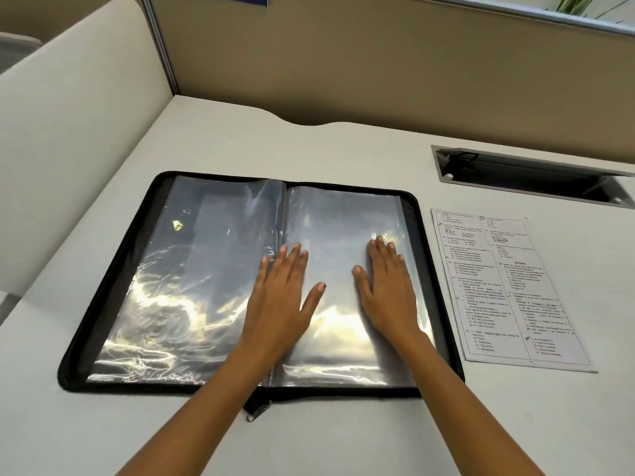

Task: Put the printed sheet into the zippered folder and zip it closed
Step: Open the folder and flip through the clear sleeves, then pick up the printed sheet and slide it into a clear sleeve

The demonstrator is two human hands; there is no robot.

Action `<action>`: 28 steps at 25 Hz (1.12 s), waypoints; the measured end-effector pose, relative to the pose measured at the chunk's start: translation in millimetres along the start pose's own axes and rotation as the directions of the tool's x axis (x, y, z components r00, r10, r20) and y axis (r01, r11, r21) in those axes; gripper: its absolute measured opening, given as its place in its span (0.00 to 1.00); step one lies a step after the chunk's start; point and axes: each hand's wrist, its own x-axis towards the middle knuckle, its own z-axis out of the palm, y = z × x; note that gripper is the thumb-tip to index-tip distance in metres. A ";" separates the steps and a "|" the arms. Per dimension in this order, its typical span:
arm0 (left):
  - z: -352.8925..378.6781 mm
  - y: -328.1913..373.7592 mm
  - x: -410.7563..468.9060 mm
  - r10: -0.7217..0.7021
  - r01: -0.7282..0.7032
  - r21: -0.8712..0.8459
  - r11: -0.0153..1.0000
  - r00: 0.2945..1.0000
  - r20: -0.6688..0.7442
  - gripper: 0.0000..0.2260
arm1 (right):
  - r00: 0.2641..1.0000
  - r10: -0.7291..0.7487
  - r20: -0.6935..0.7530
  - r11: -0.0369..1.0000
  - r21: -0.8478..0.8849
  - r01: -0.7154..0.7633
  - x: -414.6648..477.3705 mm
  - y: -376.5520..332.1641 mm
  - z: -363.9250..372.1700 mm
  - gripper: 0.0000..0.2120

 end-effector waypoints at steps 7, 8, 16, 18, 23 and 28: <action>14.1 -4.5 -8.2 0.008 -0.011 0.125 0.992 1.000 0.026 0.30 | 0.990 0.093 -0.103 0.992 0.093 -0.084 -4.8 32.4 -11.8 0.25; 14.2 -3.0 -9.0 0.005 -0.009 0.118 0.993 1.000 0.027 0.30 | 0.987 0.114 -0.111 0.983 0.154 -0.096 -8.1 35.9 -14.9 0.25; 17.7 60.1 -13.9 0.067 -0.072 -0.134 0.988 0.997 -0.041 0.27 | 0.891 0.286 -0.353 0.937 0.298 -0.183 -48.2 100.0 -66.3 0.16; 25.2 86.3 -11.4 0.115 -0.120 -0.143 0.982 0.992 -0.047 0.25 | 0.836 0.364 -0.410 0.921 0.294 -0.256 -54.4 127.0 -82.9 0.15; 58.5 156.8 -1.6 0.286 -0.281 -0.114 0.953 0.958 0.032 0.24 | 0.687 0.585 -0.431 0.808 0.231 -0.542 -57.9 187.9 -114.9 0.17; 95.2 202.0 -3.9 0.364 -0.363 -0.033 0.931 0.922 0.129 0.27 | 0.698 0.630 -0.341 0.753 0.046 -0.657 -51.0 203.1 -125.2 0.22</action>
